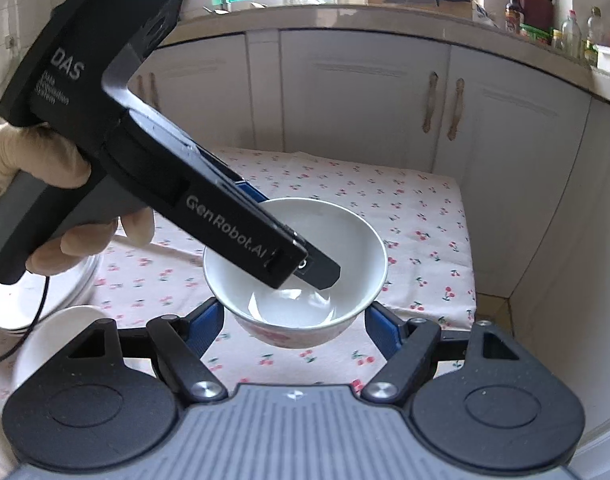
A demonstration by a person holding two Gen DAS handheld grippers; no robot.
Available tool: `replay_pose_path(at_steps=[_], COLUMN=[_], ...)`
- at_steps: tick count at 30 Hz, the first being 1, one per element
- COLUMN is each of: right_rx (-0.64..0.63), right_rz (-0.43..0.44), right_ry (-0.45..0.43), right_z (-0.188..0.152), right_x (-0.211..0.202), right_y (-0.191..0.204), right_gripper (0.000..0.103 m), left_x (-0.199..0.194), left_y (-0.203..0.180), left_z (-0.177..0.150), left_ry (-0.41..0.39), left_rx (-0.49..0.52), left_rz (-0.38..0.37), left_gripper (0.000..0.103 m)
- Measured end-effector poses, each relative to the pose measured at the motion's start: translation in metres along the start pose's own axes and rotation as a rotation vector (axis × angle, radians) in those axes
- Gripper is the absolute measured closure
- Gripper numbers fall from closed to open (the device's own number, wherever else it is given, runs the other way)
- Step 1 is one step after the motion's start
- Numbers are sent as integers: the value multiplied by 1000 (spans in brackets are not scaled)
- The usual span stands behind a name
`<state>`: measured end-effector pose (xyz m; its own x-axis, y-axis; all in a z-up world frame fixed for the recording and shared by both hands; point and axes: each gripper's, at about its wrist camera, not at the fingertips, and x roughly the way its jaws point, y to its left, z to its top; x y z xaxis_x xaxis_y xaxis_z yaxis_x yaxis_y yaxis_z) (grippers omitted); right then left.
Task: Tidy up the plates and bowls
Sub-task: 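Lower the nested white bowls into the pink-flowered bowl with the left tool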
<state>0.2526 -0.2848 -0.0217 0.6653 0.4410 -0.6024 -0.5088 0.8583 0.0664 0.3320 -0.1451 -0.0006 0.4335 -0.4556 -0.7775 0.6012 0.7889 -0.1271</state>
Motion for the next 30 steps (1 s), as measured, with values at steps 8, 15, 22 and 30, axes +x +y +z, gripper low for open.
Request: replay_pose_path(at_steps=[8,15,22,30], right_rx=[-56,-67,-102,-104], right_rz=[16,45,63,95], right_ry=[-8,-24,-25,14], right_z=[2,2,-3,-16], right_x=[-35,-51,-61,-59], right_y=[40,68,96,117], right_gripper=[22,22,22,22], left_x=[-46,-82,-107,-108], left_y=[-8,-9,-9,-7], left_z=[-27,-49,-78,-108], left_ry=[-32,-73,-98,-82], left_rx=[0,-10,-19,-47], left_rz=[22,50,76,80], left_gripper=[39,39,38,37])
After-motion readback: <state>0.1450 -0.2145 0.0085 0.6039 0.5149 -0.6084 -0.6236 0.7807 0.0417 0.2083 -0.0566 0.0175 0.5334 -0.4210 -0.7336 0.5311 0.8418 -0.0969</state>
